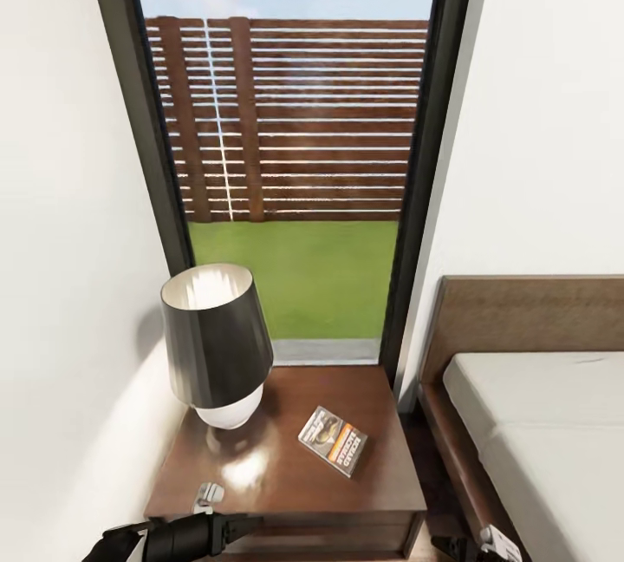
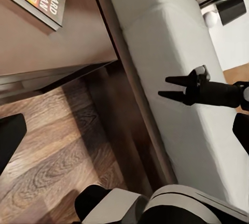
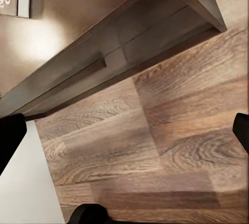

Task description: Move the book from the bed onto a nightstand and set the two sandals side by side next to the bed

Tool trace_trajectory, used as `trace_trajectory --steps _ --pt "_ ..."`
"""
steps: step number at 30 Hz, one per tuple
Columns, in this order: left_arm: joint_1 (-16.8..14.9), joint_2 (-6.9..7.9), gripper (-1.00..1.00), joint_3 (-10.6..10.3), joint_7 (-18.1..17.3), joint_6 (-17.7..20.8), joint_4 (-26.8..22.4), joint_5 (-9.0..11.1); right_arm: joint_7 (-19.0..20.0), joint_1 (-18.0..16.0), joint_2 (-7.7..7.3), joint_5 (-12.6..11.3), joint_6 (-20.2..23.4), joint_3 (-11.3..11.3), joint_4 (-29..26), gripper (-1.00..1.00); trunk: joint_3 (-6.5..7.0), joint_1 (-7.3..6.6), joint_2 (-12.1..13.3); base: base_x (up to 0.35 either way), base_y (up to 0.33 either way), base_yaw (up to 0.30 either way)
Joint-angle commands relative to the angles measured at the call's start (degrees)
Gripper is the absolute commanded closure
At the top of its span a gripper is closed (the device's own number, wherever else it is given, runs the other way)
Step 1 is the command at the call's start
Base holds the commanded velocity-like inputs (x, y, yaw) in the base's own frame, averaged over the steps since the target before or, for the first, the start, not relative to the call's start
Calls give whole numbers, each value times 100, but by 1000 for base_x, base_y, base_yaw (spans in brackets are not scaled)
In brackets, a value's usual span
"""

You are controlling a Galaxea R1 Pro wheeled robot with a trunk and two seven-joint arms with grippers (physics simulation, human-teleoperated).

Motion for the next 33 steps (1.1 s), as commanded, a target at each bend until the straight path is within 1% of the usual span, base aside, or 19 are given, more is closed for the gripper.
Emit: trace_trajectory --steps 1,15,18,20,22,23,24,25,26,27,29,30,33 --pt "-2 0 -100 7 -17 60 0 16 15 -3 -2 -56 17 40 1 -100 13 -23 39 0 0 0" --pt "-2 -2 -100 2 21 60 3 23 4 -3 -2 -56 -28 40 1 -100 264 -331 600 0 0 0" --pt "1 -69 -100 -13 678 60 1 -2 -29 -3 4 -51 -36 40 57 -100 318 -397 721 0 0 0" --pt "11 -138 -100 -16 1287 54 6 -48 -35 -3 6 -50 -39 40 230 -100 354 -441 801 0 0 0" --pt "23 -199 -100 -18 1997 -32 82 -131 -41 -2 8 -49 -78 40 368 -100 390 -484 881 0 0 0" --pt "26 -222 -100 -18 2332 -130 191 -180 -43 3 9 -49 -136 40 404 -100 408 -506 921 0 0 0" --pt "28 -232 -100 -19 2485 -190 268 -202 -43 10 10 -49 -172 40 416 -100 426 -528 961 0 0 0" --pt "31 -295 -100 -19 3039 -530 827 -324 -56 187 12 -49 -345 40 446 -100 444 -550 1002 0 0 0" --pt "31 -322 -100 -19 3262 -743 1152 -399 -68 319 13 -49 -399 40 454 -100 462 -572 1042 0 0 0" --pt "32 -332 -100 -19 3363 -861 1311 -437 -72 393 14 -49 -418 40 456 -100 480 -594 1082 0 0 0" --pt "32 -354 -100 -16 3704 -1390 1895 -580 -82 651 15 -49 -463 40 463 -100 516 -638 1162 0 0 0" --pt "32 -361 -100 -17 3842 -1635 2140 -628 -85 726 18 -49 -474 40 464 -100 534 -660 1202 0 0 0" --pt "79 -378 -100 -19 4113 -1989 2422 -690 -90 816 29 -49 -488 40 466 -100 587 -726 1322 0 0 0"
